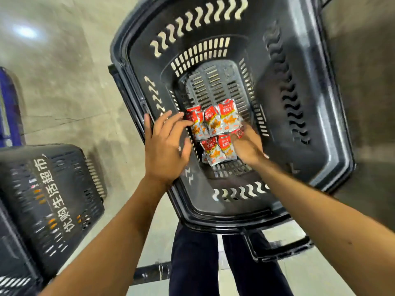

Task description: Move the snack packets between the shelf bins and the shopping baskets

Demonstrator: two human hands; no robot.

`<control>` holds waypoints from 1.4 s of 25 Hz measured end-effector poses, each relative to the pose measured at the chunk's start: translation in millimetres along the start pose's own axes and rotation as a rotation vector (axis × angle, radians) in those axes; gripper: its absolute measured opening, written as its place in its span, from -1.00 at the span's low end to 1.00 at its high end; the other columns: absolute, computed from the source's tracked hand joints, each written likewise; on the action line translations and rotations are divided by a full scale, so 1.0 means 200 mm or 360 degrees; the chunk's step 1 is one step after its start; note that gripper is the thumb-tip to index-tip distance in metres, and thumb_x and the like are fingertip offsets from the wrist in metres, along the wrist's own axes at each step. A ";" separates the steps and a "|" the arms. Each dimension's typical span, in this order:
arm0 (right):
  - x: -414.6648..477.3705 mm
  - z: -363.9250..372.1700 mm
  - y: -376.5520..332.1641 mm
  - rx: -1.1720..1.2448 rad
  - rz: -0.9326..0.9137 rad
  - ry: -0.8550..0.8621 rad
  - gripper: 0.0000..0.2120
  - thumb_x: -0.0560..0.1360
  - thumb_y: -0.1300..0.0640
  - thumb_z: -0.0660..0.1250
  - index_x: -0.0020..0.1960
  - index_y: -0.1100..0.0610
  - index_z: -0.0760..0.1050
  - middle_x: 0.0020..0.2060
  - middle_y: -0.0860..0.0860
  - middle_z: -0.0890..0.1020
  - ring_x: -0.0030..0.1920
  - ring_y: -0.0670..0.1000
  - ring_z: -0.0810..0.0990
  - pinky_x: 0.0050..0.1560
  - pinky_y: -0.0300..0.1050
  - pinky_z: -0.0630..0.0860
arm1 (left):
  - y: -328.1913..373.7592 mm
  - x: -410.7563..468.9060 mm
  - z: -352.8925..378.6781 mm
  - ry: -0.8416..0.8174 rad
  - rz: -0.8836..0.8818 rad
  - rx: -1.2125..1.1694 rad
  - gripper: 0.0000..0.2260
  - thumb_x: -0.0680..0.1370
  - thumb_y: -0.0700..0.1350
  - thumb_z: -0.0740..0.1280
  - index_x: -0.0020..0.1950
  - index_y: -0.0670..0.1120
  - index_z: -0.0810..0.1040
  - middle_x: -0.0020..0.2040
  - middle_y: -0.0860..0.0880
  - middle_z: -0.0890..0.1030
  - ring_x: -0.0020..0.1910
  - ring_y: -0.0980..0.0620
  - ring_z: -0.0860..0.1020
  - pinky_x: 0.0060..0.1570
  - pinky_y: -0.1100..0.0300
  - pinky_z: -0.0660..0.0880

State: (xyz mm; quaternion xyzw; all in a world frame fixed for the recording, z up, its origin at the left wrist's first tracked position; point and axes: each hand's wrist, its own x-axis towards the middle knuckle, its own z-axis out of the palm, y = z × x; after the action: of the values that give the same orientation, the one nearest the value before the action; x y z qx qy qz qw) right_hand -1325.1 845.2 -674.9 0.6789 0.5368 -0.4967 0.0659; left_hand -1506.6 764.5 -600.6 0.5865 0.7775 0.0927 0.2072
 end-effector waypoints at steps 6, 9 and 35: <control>-0.98 -0.53 -0.30 -0.0069 -0.0277 -0.0179 -0.54 0.59 0.09 0.20 0.45 0.18 0.24 0.32 0.12 0.47 0.29 0.13 0.45 0.18 -0.14 0.33 | 0.36 -0.28 -0.66 -0.0478 -0.0341 -0.0368 -0.60 0.55 -0.04 0.30 0.39 0.00 0.37 0.28 -0.07 0.52 0.23 -0.11 0.49 0.18 0.04 0.43; -1.40 -0.76 -0.38 -0.0005 -0.0401 -0.0200 -0.58 0.59 0.03 0.20 0.40 0.15 0.32 0.23 0.05 0.52 0.22 0.07 0.51 0.15 -0.16 0.38 | 0.54 -0.55 -0.97 -0.0456 -0.0412 -0.0533 -0.64 0.55 -0.02 0.32 0.34 0.04 0.42 0.24 -0.05 0.56 0.19 -0.07 0.53 0.14 0.05 0.47; -3.25 -0.32 0.31 0.1364 0.0507 0.1017 -0.71 0.59 0.09 0.20 0.31 0.05 0.37 0.02 -0.02 0.53 -0.06 -0.02 0.54 -0.14 -0.39 0.37 | 1.10 -1.25 -1.33 -0.1336 0.0414 -0.0830 -0.79 0.58 -0.20 0.28 0.21 -0.14 0.49 0.03 -0.04 0.56 0.08 0.01 0.51 -0.03 0.33 0.38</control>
State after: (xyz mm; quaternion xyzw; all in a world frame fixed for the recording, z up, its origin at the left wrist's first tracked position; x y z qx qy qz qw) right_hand -1192.4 428.5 -185.5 0.8345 0.1710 -0.4238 -0.3078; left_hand -1373.5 617.1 -222.8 0.5941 0.4987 0.0649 0.6279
